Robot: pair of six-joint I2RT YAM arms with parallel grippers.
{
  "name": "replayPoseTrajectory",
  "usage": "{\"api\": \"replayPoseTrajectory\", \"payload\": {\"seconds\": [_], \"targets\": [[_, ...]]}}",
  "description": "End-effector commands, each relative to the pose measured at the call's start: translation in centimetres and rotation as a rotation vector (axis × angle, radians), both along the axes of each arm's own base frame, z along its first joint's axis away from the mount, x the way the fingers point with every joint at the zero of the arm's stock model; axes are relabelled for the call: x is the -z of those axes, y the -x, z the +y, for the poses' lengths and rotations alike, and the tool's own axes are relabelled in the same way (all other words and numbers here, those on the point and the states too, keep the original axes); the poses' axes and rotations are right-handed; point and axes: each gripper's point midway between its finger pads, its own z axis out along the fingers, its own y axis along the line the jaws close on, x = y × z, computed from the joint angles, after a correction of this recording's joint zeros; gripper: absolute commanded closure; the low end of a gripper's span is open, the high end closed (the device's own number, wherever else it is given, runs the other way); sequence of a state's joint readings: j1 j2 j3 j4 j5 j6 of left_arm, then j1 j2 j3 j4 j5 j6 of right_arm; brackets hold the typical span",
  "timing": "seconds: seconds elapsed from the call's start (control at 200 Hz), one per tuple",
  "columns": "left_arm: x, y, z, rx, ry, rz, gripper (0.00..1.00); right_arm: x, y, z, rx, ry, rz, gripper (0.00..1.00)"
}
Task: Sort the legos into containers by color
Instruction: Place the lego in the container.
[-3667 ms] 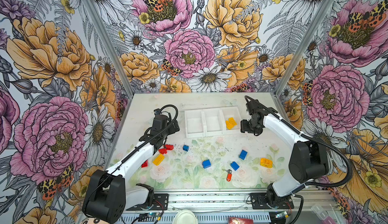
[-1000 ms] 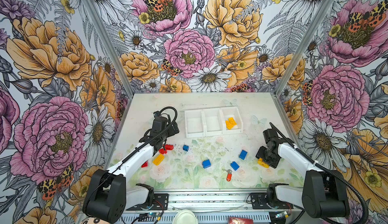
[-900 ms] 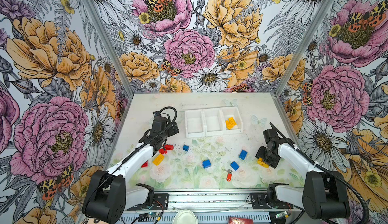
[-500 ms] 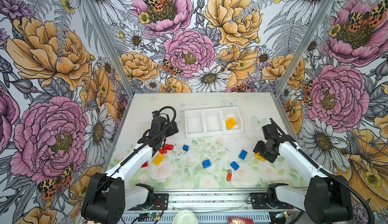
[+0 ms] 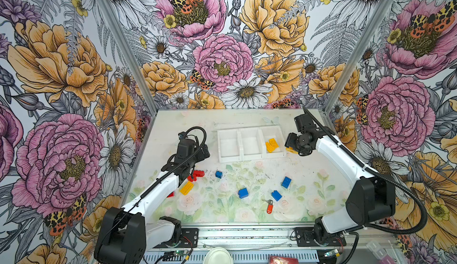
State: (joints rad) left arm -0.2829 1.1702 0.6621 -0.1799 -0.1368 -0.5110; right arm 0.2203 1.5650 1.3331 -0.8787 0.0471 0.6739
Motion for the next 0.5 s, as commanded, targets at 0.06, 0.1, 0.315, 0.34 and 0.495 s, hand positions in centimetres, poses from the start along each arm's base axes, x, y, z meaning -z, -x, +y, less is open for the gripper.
{"api": "replayPoseTrajectory", "payload": {"seconds": [0.06,0.1,0.315,0.34,0.495], "targets": [[-0.2,0.5,0.3,-0.016,0.021,-0.009,0.01,-2.0,-5.6,1.5,-0.089,0.068,-0.084,0.45],[-0.3,0.5,0.3,-0.017,0.020,-0.011,0.01,-2.0,-6.7,1.9,-0.104,0.072,-0.091,0.45],[-0.3,1.0,0.5,-0.024,0.021,-0.010,0.01,-1.3,-10.4,4.2,-0.173,0.080,-0.100,0.45],[-0.3,1.0,0.5,-0.024,0.020,-0.009,0.01,-1.0,-10.6,4.3,-0.180,0.082,-0.097,0.44],[-0.1,1.1,0.6,-0.027,0.017,-0.001,0.01,0.2,-11.8,5.1,-0.208,0.096,-0.084,0.45]]}}
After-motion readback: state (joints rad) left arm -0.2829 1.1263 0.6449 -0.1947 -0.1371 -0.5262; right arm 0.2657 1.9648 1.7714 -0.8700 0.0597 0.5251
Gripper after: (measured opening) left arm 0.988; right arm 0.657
